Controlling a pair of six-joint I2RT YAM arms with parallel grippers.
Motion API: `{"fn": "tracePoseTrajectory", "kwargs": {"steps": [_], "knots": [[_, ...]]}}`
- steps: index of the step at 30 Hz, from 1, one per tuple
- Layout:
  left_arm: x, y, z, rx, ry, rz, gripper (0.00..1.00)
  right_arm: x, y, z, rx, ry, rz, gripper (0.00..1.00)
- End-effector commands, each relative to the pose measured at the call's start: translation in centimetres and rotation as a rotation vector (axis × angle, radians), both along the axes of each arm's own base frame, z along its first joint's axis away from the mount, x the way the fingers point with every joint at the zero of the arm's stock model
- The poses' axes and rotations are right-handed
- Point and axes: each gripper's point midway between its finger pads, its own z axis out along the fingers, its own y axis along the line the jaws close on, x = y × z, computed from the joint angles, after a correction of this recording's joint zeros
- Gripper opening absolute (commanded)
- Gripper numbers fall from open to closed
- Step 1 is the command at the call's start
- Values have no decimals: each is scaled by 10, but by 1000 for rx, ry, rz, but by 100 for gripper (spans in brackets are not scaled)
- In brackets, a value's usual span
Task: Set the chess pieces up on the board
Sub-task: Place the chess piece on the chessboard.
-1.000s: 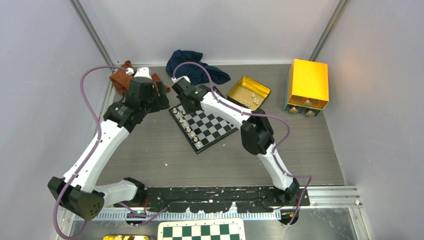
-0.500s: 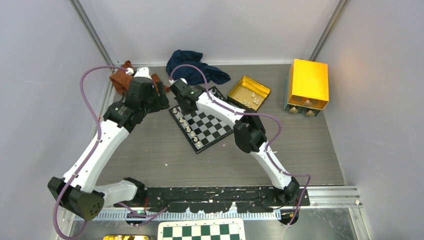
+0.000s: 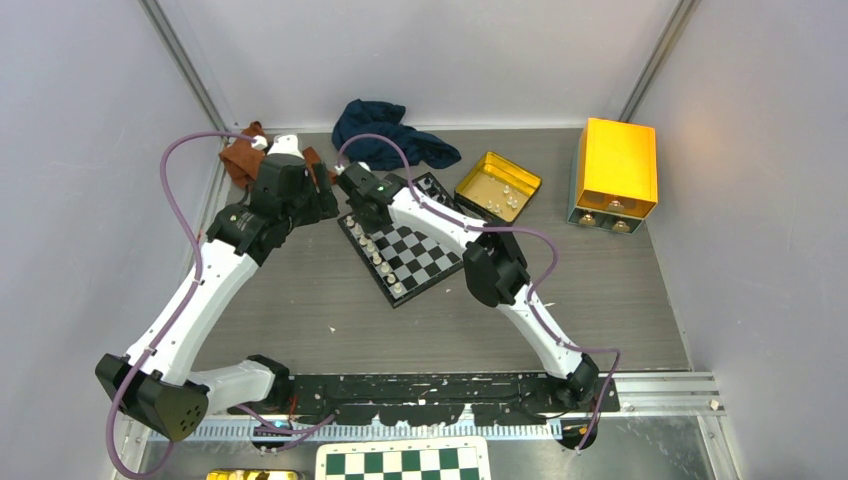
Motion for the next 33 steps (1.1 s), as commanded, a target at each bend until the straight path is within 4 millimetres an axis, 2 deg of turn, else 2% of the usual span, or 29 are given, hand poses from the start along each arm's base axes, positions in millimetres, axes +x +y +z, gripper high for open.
{"fn": "tracePoseTrajectory", "kwargs": {"steps": [1, 33], "knots": [[-1, 2, 16, -6, -48, 0, 68, 3, 14, 18, 57, -26, 5, 1], [-1, -7, 5, 4, -30, -28, 68, 7, 18, 2, 47, -23, 8, 1]]}}
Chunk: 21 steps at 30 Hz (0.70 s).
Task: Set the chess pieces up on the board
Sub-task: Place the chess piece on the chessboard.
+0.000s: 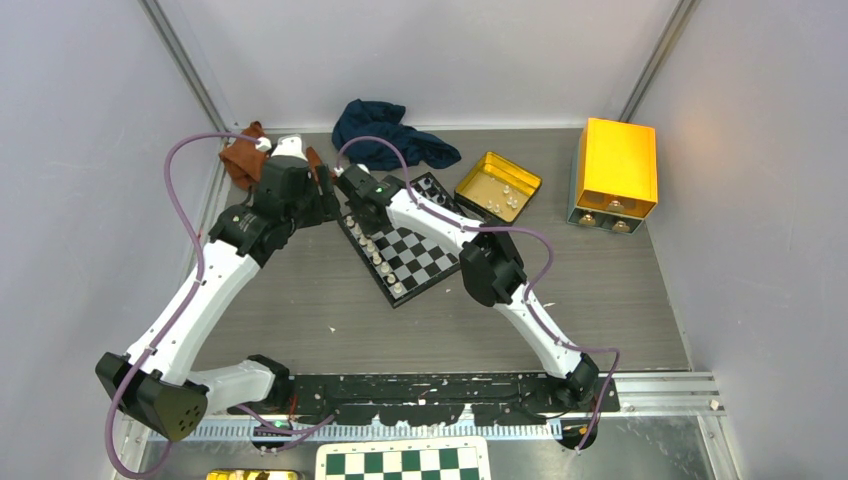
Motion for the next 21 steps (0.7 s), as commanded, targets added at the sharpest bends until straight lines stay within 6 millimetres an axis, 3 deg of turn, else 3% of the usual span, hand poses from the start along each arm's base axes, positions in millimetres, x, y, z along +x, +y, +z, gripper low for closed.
{"fn": "tracePoseTrajectory", "kwargs": {"steps": [1, 5, 12, 21], "knots": [[2, 0, 9, 2, -37, -7, 68, 5, 14, 13, 48, -32, 5, 1], [2, 0, 9, 7, -37, -7, 68, 4, 13, 12, 45, -29, 6, 6], [2, -1, 8, 9, -35, -6, 69, 5, 14, 16, 47, -38, 12, 28], [4, -1, 14, 4, -50, -6, 69, 8, 12, 34, 59, -68, 17, 34]]}}
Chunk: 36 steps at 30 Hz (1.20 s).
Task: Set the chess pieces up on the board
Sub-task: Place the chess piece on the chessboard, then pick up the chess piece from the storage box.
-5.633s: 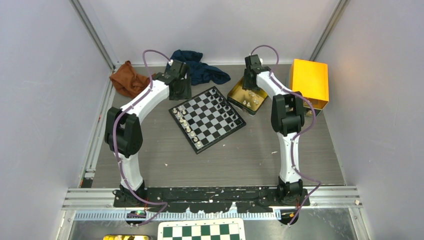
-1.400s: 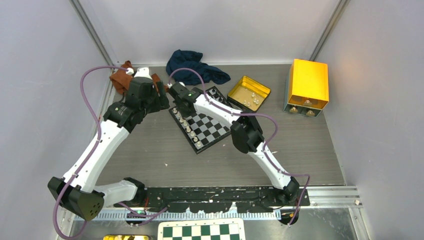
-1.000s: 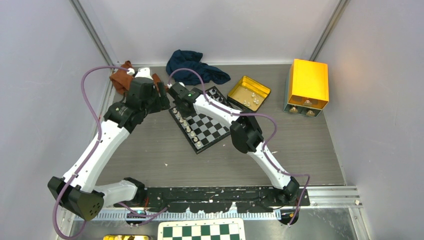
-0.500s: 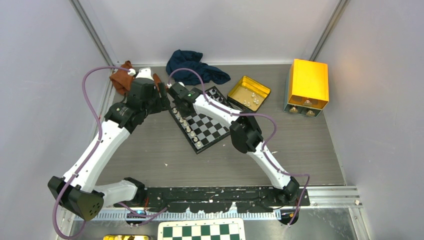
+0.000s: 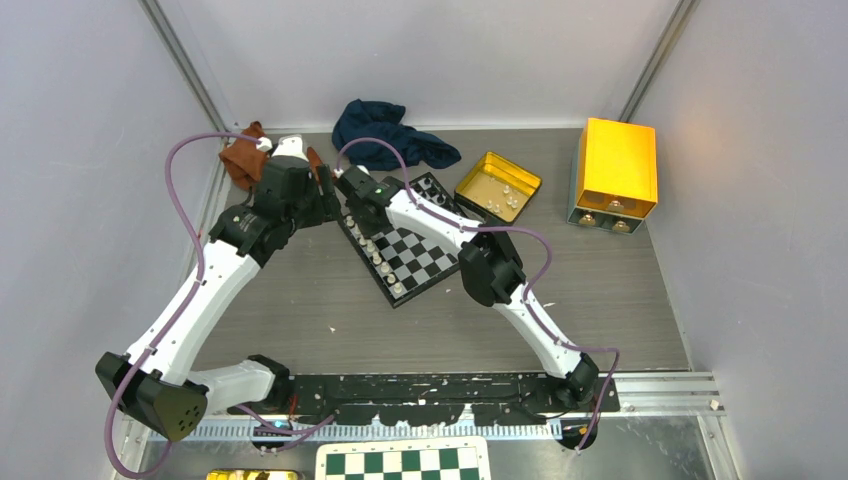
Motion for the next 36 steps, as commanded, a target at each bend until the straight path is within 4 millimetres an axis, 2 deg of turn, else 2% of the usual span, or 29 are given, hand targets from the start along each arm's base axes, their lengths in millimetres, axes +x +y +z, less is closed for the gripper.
{"fn": "tracePoseTrajectory", "kwargs": {"steps": [1, 10, 14, 18, 20, 23, 28, 34, 36], "knots": [[5, 0, 16, -2, -53, 1, 69, 8, 12, 42, 67, -77, 13, 34], [10, 2, 26, 0, -83, 19, 69, 12, 1, 99, 105, -163, 1, 34], [13, 4, 28, 6, -96, 37, 70, 20, -13, 128, 130, -211, -32, 34], [16, 5, 31, 2, -107, 49, 71, 32, -38, 159, 172, -259, -91, 34], [19, 5, 32, 2, -109, 56, 72, 40, -56, 175, 189, -282, -128, 34], [23, 3, 30, 6, -97, 60, 75, 54, -86, 187, 194, -313, -194, 34], [33, -3, 24, 0, -73, 66, 76, 81, -146, 192, 187, -328, -319, 35], [53, -9, 16, 36, -60, 70, 77, 113, -221, 162, 174, -289, -481, 36], [58, -10, 14, 47, -57, 67, 78, 119, -236, 148, 169, -272, -517, 35]]}}
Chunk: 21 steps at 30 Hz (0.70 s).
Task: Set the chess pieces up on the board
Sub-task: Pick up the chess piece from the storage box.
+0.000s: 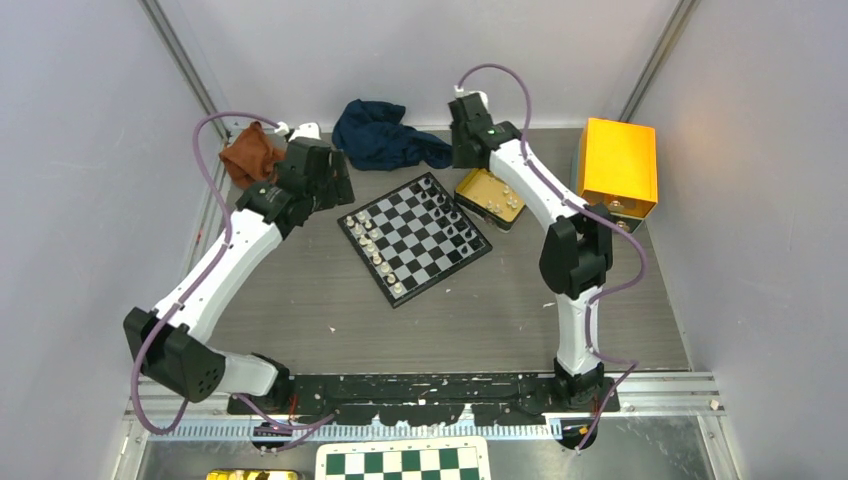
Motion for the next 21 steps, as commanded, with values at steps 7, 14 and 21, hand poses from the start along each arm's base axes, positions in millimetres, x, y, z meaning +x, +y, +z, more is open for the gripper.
{"fn": "tracePoseTrajectory", "kwargs": {"steps": [7, 14, 21], "knots": [[31, -12, 14, 0, -44, 4, 78, 27, -53, -33, 67, 13, -136, 35], [34, -14, 15, 5, -40, 0, 78, 25, -62, -68, 77, 84, -152, 35], [35, -14, 12, 19, -35, -5, 78, 13, -71, -97, 56, 145, -176, 35]]}}
